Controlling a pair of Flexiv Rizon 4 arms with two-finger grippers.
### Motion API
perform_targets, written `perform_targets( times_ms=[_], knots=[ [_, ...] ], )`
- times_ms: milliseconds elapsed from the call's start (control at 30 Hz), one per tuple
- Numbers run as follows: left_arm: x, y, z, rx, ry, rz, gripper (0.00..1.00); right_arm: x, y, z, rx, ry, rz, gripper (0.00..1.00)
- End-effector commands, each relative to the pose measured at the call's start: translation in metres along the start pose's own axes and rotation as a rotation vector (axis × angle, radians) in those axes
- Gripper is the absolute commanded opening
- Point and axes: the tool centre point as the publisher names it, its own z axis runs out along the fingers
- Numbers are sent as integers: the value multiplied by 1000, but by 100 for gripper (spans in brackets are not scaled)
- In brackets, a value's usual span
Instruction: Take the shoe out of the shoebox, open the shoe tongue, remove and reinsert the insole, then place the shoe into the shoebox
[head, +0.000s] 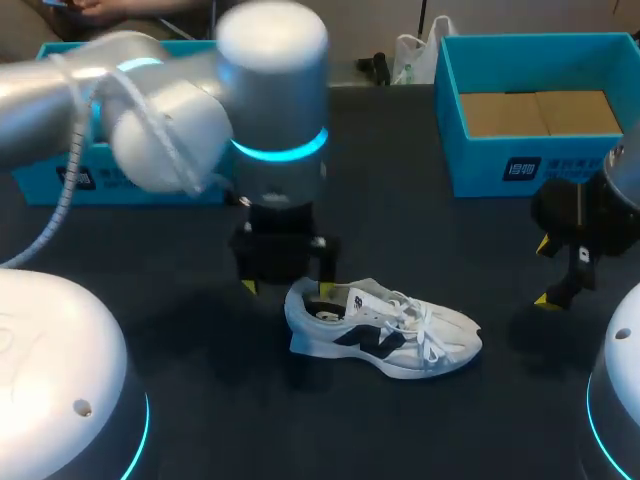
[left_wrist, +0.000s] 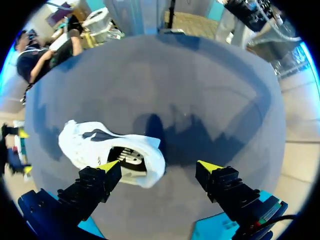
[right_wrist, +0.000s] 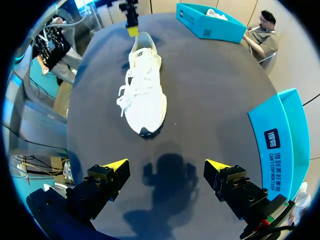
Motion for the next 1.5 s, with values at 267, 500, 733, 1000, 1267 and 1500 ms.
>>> perform_targets(
  times_ms=[267, 500, 733, 1000, 1267, 1500],
  knots=[
    [96, -9, -54, 268, -403, -278, 100, 1, 0, 0, 2, -2, 0, 100],
    [102, -10, -53, 296, -395, -300, 100, 1, 0, 0, 2, -2, 0, 100],
    [102, -10, -53, 296, -395, -300, 100, 1, 0, 0, 2, -2, 0, 100],
    [139, 2, -26, 537, -625, -751, 100, 1, 0, 0, 2, -2, 0, 100],
    [153, 12, -21, 605, -663, -861, 100, 1, 0, 0, 2, -2, 0, 100],
    [153, 9, -9, 638, -716, -908, 100, 1, 0, 0, 2, -2, 0, 100]
  ],
)
